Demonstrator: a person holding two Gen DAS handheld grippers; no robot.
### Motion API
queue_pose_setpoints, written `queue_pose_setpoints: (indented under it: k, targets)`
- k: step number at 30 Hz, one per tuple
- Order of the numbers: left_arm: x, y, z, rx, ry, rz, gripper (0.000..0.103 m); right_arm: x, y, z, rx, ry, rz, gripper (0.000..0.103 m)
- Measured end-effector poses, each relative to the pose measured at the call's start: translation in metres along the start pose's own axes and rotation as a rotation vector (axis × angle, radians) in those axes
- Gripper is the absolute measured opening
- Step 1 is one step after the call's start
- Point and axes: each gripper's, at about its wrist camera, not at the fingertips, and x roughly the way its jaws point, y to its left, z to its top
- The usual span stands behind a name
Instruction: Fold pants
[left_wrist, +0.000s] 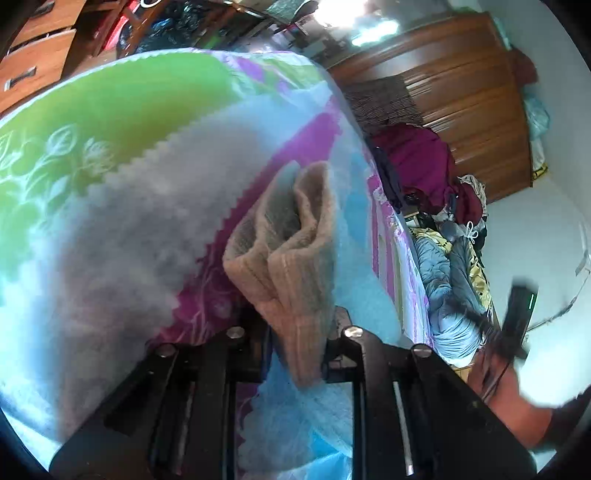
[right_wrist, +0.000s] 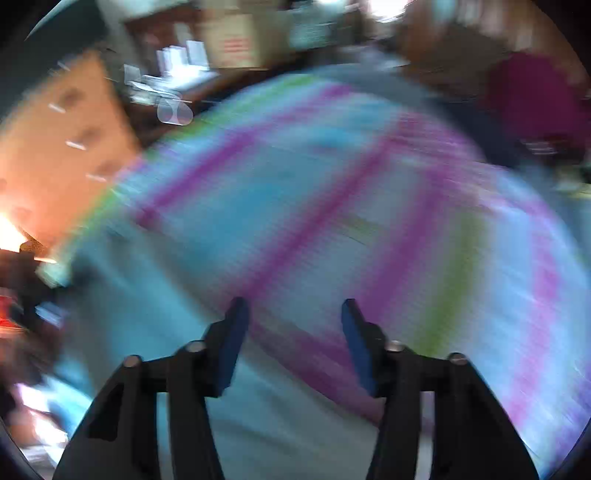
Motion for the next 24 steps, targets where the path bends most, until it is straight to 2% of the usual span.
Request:
queue_pose_setpoints:
  k: [1, 4, 7, 8, 11, 14, 16, 17, 18, 19, 21, 24]
  targets:
    - [0.000, -0.001, 0.000, 0.001, -0.006, -0.004, 0.017, -0.008, -0.011, -0.026, 0.024, 0.016, -0.081, 0.029]
    - [-0.001, 0.000, -0.002, -0.016, -0.023, -0.008, 0.016, -0.017, -0.033, -0.102, 0.051, 0.094, -0.305, 0.028]
    - [-0.001, 0.001, -0.004, -0.025, -0.027, 0.002, 0.016, -0.009, -0.046, -0.156, 0.062, 0.163, -0.375, 0.027]
    - [-0.001, 0.000, -0.004, -0.025, -0.026, 0.006, 0.016, -0.008, -0.051, -0.167, 0.076, 0.168, -0.371, 0.027]
    - [-0.003, 0.000, -0.005, -0.043, -0.034, 0.010, 0.016, -0.012, -0.077, -0.180, 0.204, 0.129, -0.264, 0.027]
    - [-0.004, -0.003, -0.007, -0.041, -0.052, 0.023, 0.015, -0.005, -0.102, -0.169, 0.345, 0.044, -0.143, 0.027]
    - [-0.006, -0.006, -0.010, -0.036, -0.068, 0.034, 0.015, 0.008, -0.105, -0.156, 0.353, 0.019, -0.126, 0.027]
    - [-0.007, -0.009, -0.010, -0.033, -0.075, 0.042, 0.015, 0.018, -0.098, -0.157, 0.347, 0.040, -0.118, 0.027]
    - [-0.007, -0.012, -0.010, -0.029, -0.080, 0.047, 0.015, 0.030, -0.091, -0.165, 0.322, 0.079, -0.137, 0.026]
    - [-0.009, -0.015, -0.010, -0.027, -0.085, 0.050, 0.015, 0.025, -0.079, -0.174, 0.278, 0.034, -0.183, 0.027]
    - [-0.012, -0.023, -0.008, -0.015, -0.094, 0.050, 0.015, 0.013, -0.059, -0.187, 0.206, 0.057, -0.237, 0.027]
    - [-0.011, -0.034, -0.004, 0.020, -0.088, 0.061, 0.015, -0.011, -0.041, -0.214, 0.204, 0.091, -0.241, 0.029]
